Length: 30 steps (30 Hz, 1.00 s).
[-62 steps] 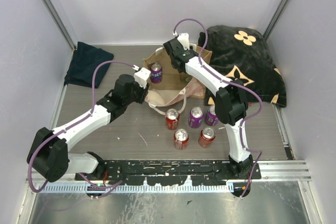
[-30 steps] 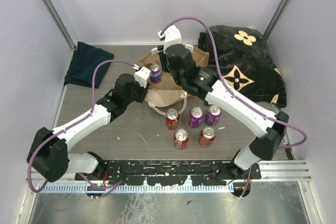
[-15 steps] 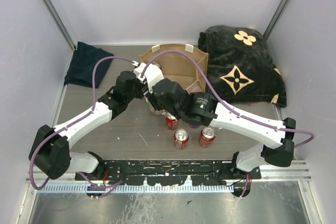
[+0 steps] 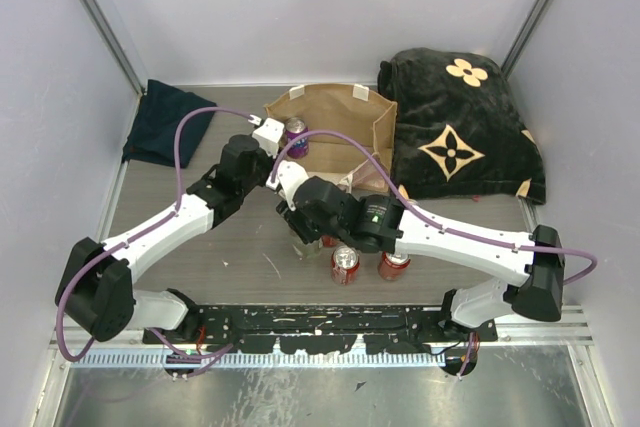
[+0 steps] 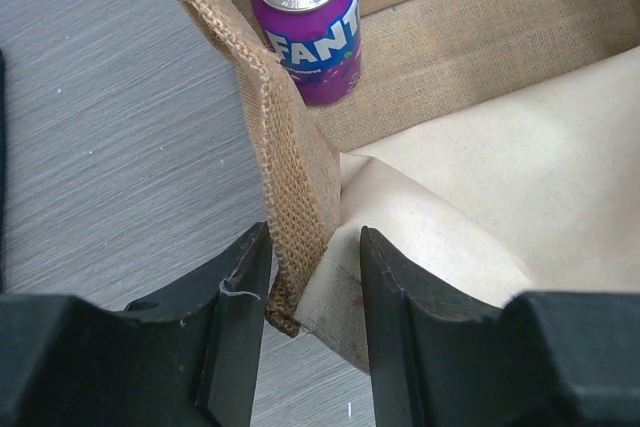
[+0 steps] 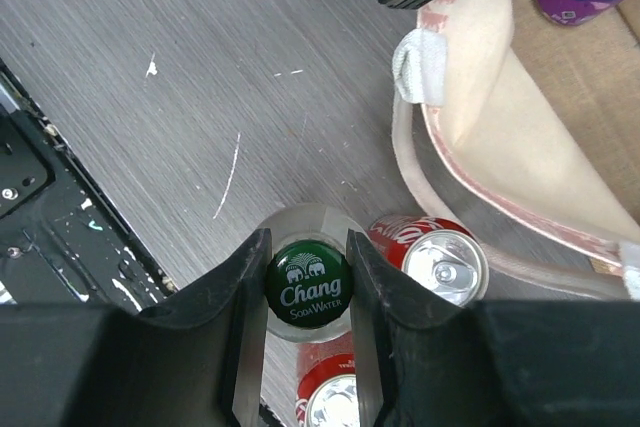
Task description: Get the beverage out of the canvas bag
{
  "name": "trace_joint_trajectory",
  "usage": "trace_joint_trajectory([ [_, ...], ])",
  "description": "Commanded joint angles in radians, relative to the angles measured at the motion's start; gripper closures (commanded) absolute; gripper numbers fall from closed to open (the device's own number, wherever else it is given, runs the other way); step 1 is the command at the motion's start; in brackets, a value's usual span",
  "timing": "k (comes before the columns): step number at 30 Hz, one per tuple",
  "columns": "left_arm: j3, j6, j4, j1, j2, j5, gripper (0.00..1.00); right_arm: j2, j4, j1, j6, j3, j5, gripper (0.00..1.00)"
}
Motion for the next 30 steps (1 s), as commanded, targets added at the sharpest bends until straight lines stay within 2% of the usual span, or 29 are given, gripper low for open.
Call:
trace_joint_trajectory([
  [1,-0.011,-0.014,0.01,-0.001,-0.025,-0.018,0.52,-0.072,0.223,-0.016,0.031,-0.035,-0.04,0.99],
  [4,-0.016,-0.015,0.01,-0.001,-0.027,-0.014,0.52,-0.059,0.274,-0.038,0.05,-0.101,-0.098,0.99],
  [12,-0.02,-0.015,0.006,-0.001,-0.029,-0.014,0.52,-0.049,0.328,-0.066,0.074,-0.203,-0.108,0.97],
  [13,-0.021,-0.014,0.007,-0.001,-0.027,-0.013,0.52,-0.049,0.327,-0.066,0.076,-0.207,-0.107,0.91],
  [16,-0.021,-0.017,0.008,-0.001,-0.024,-0.011,0.52,-0.058,0.325,-0.066,0.088,-0.226,-0.108,0.56],
  [18,-0.021,-0.018,0.008,-0.001,-0.021,-0.01,0.52,-0.066,0.323,-0.066,0.097,-0.233,-0.099,0.36],
  [22,-0.023,-0.014,0.005,-0.001,-0.024,-0.014,0.52,-0.088,0.299,-0.066,0.078,-0.21,-0.063,0.11],
  [27,-0.028,-0.01,0.0,-0.001,-0.033,-0.023,0.52,-0.096,0.259,-0.068,0.028,-0.113,0.039,0.1],
  [30,-0.034,-0.013,0.003,-0.001,-0.04,-0.022,0.53,-0.08,0.227,-0.113,0.039,-0.027,0.092,0.1],
])
